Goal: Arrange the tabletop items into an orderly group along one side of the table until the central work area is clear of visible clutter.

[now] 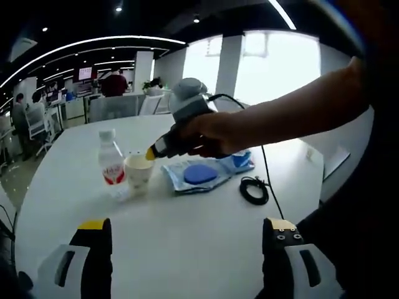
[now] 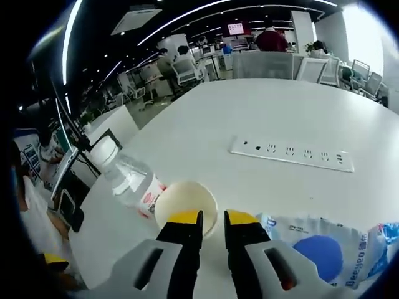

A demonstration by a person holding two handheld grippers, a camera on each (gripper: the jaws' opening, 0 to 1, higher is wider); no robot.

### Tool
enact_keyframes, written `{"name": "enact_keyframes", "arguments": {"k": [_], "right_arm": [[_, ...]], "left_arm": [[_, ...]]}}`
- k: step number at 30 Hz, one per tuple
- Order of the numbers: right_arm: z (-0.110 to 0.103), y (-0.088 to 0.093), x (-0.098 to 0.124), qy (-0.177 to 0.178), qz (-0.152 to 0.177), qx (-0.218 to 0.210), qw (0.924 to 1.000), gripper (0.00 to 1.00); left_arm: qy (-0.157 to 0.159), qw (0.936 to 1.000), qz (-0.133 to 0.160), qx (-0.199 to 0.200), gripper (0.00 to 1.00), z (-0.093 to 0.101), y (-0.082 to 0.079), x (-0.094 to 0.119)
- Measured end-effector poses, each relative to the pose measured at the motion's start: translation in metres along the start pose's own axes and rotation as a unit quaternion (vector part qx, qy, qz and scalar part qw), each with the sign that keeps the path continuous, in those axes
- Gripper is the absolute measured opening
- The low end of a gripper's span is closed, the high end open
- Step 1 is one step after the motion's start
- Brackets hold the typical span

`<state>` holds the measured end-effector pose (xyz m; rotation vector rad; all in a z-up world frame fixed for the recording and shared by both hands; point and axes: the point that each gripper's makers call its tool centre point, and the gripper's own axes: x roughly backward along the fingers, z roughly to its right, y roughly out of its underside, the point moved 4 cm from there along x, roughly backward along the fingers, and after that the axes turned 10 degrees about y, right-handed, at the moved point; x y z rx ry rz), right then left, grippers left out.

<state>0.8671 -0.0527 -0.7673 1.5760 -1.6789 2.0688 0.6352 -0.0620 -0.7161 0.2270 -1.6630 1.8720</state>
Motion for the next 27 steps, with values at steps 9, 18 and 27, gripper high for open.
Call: {"name": "enact_keyframes", "arguments": {"k": [9,18,27], "right_arm": [[-0.002,0.0,-0.01,0.011,-0.004,0.021,0.9997,0.0],[-0.001,0.004,-0.005,-0.004,-0.015,0.003,0.9999,0.0],[0.005,0.006,0.007,-0.014,-0.015,-0.028,0.9994,0.0]], "left_arm": [[-0.004,0.9999,-0.001,0.012,0.97,-0.001,0.005,0.002],[0.0,0.9999,-0.009,0.012,0.96,0.001,0.009,0.002],[0.007,0.9999,-0.01,0.003,0.96,0.007,0.006,-0.001]]}}
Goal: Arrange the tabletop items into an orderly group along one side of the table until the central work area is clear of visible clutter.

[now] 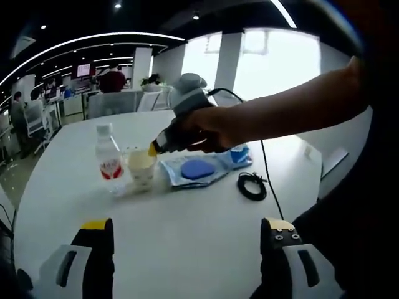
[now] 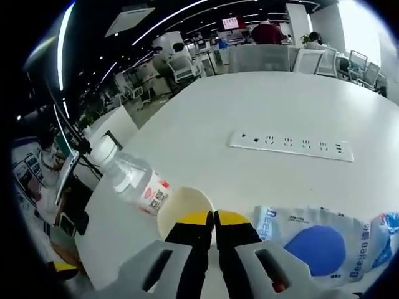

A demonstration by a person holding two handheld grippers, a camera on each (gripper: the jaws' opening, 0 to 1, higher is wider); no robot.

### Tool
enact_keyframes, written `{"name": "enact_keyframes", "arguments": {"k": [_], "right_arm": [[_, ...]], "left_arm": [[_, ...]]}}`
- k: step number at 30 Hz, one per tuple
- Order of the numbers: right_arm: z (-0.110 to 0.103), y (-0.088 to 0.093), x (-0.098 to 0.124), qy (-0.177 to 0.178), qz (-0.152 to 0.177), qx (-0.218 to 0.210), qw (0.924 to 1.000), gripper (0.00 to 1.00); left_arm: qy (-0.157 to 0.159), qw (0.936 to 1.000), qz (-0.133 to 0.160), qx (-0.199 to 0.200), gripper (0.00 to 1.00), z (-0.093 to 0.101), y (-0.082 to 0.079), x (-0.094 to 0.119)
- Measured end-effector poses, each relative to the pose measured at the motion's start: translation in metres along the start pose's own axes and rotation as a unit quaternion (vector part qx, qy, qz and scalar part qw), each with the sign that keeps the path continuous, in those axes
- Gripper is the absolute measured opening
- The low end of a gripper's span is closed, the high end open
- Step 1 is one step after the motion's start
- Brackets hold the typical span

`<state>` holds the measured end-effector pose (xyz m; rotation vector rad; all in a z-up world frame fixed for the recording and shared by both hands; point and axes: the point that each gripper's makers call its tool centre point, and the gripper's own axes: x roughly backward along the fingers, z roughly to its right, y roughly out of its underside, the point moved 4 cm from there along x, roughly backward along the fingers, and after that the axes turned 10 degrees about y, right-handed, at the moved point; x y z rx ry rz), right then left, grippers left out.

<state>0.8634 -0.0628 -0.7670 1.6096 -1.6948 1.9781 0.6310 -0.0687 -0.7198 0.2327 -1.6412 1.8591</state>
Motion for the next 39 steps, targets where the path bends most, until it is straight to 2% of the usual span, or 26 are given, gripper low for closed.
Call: {"name": "enact_keyframes", "arguments": {"k": [6,14,23,24,26,27,29,31,35,37,39], "right_arm": [[-0.002,0.005,0.001,-0.003,-0.008,0.027,0.9996,0.0],[0.004,0.001,0.0,0.017,0.0,0.067,0.9976,0.0],[0.009,-0.001,0.008,0.0,0.006,0.048,0.9988,0.08],[0.009,-0.003,0.011,-0.004,0.017,0.042,0.999,0.1],[0.004,-0.008,0.015,-0.039,0.047,0.023,0.9978,0.17],[0.008,-0.005,0.015,-0.042,0.043,0.032,0.9977,0.2],[0.011,-0.004,0.022,-0.049,0.059,0.041,0.9962,0.28],[0.015,0.003,0.035,-0.052,0.063,0.048,0.9955,0.32],[0.026,0.013,0.046,-0.056,0.067,0.04,0.9954,0.39],[0.03,0.021,0.054,-0.058,0.07,0.038,0.9952,0.42],[0.032,0.03,0.061,-0.055,0.07,0.053,0.9946,0.46]], "left_arm": [[-0.002,1.0,-0.002,-0.006,0.96,0.002,0.001,0.006],[-0.01,0.9999,-0.004,-0.009,0.96,0.0,0.005,0.015],[-0.009,0.9999,-0.003,-0.007,0.95,0.003,0.006,0.009],[-0.009,0.9999,-0.004,-0.009,0.95,0.004,0.006,0.008],[-0.01,0.9999,-0.002,-0.01,0.96,0.004,0.004,0.007],[-0.01,0.9999,0.0,-0.011,0.97,0.003,0.003,0.007],[-0.01,0.9999,0.001,-0.013,0.96,0.003,0.001,0.007],[-0.007,0.9999,-0.003,-0.013,0.96,0.003,0.001,0.007],[-0.006,0.9998,-0.011,-0.015,0.98,0.001,0.001,0.006],[-0.003,0.9998,-0.007,-0.017,0.99,-0.001,0.0,0.003],[0.0,0.9996,0.002,-0.027,0.98,-0.001,-0.003,0.002]]}}
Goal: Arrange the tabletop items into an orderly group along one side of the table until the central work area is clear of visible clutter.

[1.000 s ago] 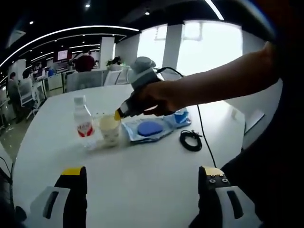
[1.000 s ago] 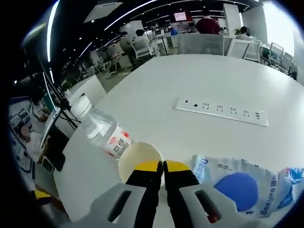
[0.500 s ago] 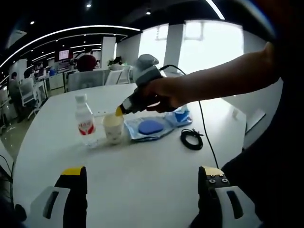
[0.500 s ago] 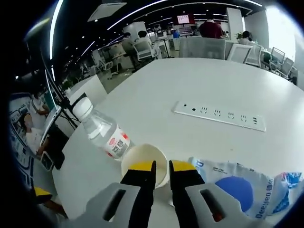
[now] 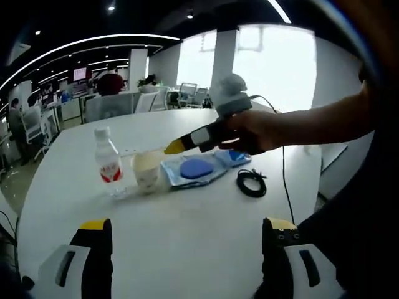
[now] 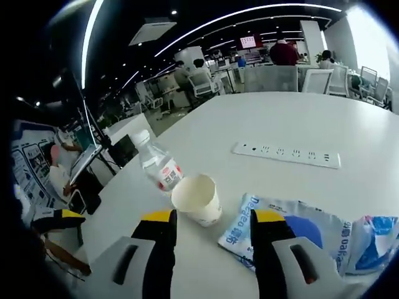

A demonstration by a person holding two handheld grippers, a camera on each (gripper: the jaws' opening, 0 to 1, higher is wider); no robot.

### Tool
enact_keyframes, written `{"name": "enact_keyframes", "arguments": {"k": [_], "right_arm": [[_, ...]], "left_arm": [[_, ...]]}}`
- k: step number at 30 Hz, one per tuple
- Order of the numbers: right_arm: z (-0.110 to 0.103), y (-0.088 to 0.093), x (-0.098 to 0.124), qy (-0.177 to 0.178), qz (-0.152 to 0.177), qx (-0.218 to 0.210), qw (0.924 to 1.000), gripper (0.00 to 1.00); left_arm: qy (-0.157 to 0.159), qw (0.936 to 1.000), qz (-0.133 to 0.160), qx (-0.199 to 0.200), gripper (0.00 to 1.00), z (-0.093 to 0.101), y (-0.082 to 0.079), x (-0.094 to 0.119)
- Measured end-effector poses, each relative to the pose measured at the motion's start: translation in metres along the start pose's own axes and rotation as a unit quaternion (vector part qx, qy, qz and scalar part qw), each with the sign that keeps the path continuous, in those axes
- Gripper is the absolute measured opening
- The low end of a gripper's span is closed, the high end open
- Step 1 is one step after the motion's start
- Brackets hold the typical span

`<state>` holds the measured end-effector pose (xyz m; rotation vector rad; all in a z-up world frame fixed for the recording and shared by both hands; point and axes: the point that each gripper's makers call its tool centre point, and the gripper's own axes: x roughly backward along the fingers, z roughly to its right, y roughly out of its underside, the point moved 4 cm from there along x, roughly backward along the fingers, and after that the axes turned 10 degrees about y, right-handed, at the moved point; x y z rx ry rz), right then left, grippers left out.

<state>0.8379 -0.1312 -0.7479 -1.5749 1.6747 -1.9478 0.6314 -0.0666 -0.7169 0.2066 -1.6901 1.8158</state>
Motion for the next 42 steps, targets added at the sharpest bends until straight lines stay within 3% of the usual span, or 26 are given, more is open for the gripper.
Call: {"name": "enact_keyframes", "arguments": {"k": [3,12,19,22,29,37,42], "right_arm": [[0.007,0.007,0.014,0.004,0.008,0.014,0.9999,0.51],[0.026,0.02,0.066,0.008,0.041,0.034,0.9986,0.7],[0.044,0.04,0.104,0.021,0.037,0.067,0.9968,0.77],[0.051,0.046,0.119,0.03,0.044,0.069,0.9962,0.81],[0.08,0.067,0.143,0.065,0.028,0.059,0.9957,0.86],[0.103,0.087,0.172,0.094,0.036,0.021,0.9947,0.9],[0.121,0.096,0.188,0.102,0.045,0.021,0.9936,0.92]], "left_arm": [[0.003,0.9997,0.023,-0.004,0.99,0.0,-0.007,0.0],[0.007,0.9984,0.042,0.037,0.97,-0.004,-0.01,-0.005],[0.007,0.999,0.012,0.041,0.98,-0.003,-0.006,-0.01],[0.006,0.9992,0.012,0.037,0.98,-0.006,-0.006,-0.009],[0.006,0.9989,0.019,0.042,0.95,-0.009,-0.004,-0.01],[0.009,0.9989,0.02,0.042,0.98,-0.008,-0.005,-0.01],[0.016,0.9992,0.017,0.032,0.99,-0.005,-0.009,-0.011]]}}
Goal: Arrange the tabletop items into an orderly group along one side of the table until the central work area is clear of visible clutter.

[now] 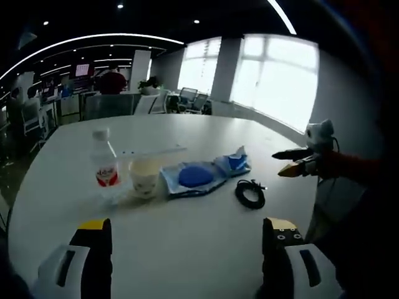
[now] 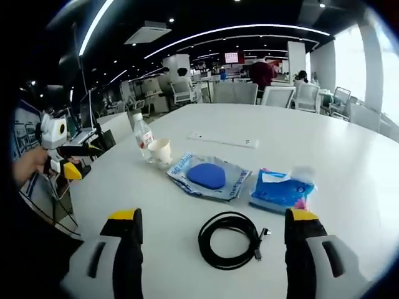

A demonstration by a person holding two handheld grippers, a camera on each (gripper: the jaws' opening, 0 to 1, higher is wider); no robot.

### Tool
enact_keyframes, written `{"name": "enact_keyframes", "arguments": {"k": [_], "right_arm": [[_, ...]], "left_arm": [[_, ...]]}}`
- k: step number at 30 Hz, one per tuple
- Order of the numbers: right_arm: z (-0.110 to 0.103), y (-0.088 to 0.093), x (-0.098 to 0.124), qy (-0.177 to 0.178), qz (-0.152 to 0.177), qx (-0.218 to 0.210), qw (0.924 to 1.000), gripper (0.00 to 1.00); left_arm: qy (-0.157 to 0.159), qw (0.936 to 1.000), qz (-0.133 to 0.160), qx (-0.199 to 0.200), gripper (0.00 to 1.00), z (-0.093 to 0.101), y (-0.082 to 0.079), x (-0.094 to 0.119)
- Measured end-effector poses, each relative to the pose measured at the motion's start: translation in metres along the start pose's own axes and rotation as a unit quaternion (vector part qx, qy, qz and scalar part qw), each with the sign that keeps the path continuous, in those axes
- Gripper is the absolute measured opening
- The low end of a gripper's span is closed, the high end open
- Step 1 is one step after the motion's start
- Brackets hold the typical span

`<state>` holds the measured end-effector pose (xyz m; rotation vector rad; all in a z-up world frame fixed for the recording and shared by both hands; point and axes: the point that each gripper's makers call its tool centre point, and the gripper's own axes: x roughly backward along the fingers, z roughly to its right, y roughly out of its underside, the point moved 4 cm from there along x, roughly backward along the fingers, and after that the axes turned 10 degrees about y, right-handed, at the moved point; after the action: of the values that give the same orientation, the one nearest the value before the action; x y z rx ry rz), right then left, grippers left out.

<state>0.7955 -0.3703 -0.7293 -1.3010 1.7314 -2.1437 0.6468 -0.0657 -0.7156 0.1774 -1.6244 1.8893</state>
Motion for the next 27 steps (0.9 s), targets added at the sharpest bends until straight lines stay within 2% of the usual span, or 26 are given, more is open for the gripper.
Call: {"name": "enact_keyframes", "arguments": {"k": [8,11,16,27], "right_arm": [[0.031,0.008,0.015,0.026,0.009,-0.03,0.9992,0.94],[0.03,0.01,0.013,0.023,-0.001,-0.018,0.9996,0.94],[0.025,0.001,0.003,0.018,0.001,0.013,0.9998,0.93],[0.023,0.007,0.0,0.012,-0.012,0.016,0.9997,0.92]], "left_arm": [[0.001,0.9999,0.002,-0.01,0.99,0.006,-0.003,0.0],[-0.006,0.9999,0.012,-0.007,0.99,0.003,-0.005,0.001],[-0.012,0.9996,0.013,-0.021,0.99,0.0,-0.007,0.004],[-0.018,0.9995,0.021,-0.014,0.99,-0.004,-0.007,0.004]]}}
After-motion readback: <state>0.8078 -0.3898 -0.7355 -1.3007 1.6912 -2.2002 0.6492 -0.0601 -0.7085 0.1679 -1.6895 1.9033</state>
